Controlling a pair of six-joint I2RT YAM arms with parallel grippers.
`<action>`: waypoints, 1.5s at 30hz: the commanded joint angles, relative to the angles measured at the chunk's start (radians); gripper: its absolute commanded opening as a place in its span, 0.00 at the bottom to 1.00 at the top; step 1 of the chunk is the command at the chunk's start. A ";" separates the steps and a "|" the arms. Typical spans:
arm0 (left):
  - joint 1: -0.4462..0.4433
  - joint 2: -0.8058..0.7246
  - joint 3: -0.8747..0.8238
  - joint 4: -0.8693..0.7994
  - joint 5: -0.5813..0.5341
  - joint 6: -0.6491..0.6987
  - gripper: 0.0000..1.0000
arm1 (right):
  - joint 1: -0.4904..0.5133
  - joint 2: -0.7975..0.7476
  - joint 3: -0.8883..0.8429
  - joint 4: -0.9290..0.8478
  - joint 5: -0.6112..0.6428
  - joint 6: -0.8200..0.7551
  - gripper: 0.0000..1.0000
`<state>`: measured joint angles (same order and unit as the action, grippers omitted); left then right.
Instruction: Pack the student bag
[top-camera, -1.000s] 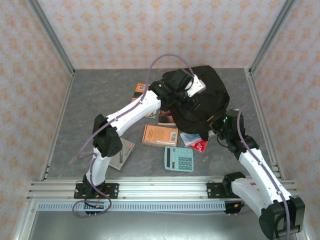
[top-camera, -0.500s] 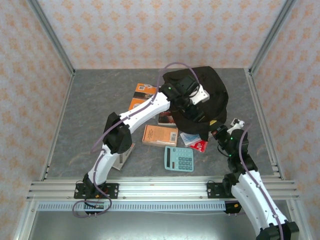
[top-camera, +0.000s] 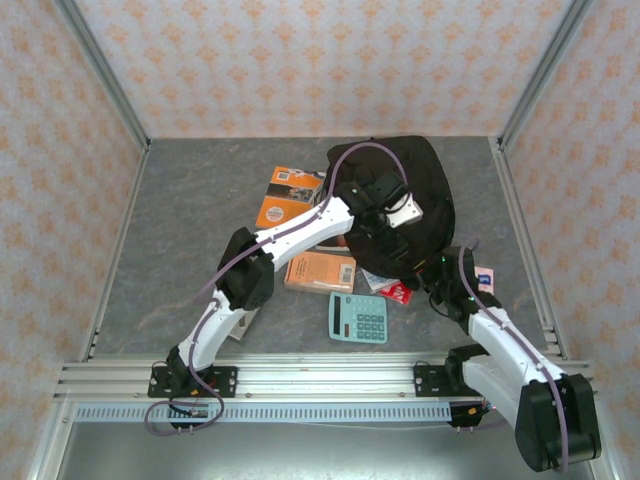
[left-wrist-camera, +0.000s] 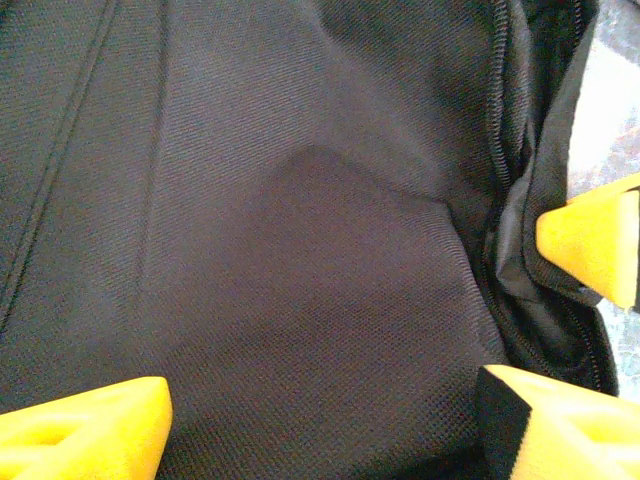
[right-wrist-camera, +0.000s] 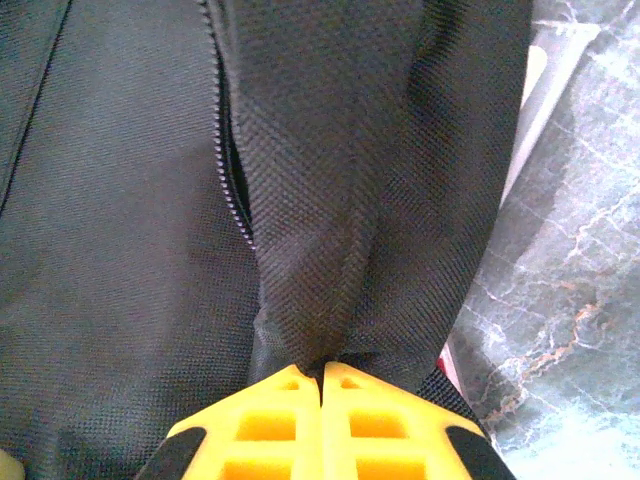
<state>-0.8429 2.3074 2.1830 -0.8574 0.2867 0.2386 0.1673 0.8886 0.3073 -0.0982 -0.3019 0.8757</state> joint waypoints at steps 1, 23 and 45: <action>-0.013 0.001 -0.027 -0.024 -0.070 0.052 0.81 | -0.002 0.014 -0.024 -0.072 0.055 0.026 0.00; -0.038 0.190 0.116 -0.057 -0.095 0.083 0.38 | -0.004 -0.018 -0.015 -0.069 0.008 0.009 0.00; 0.106 -0.103 0.068 0.052 0.110 -0.066 0.00 | -0.003 -0.129 0.053 -0.234 0.138 -0.047 0.00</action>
<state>-0.7750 2.2559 2.2581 -0.8295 0.3424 0.2321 0.1673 0.7746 0.3355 -0.2440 -0.2329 0.8558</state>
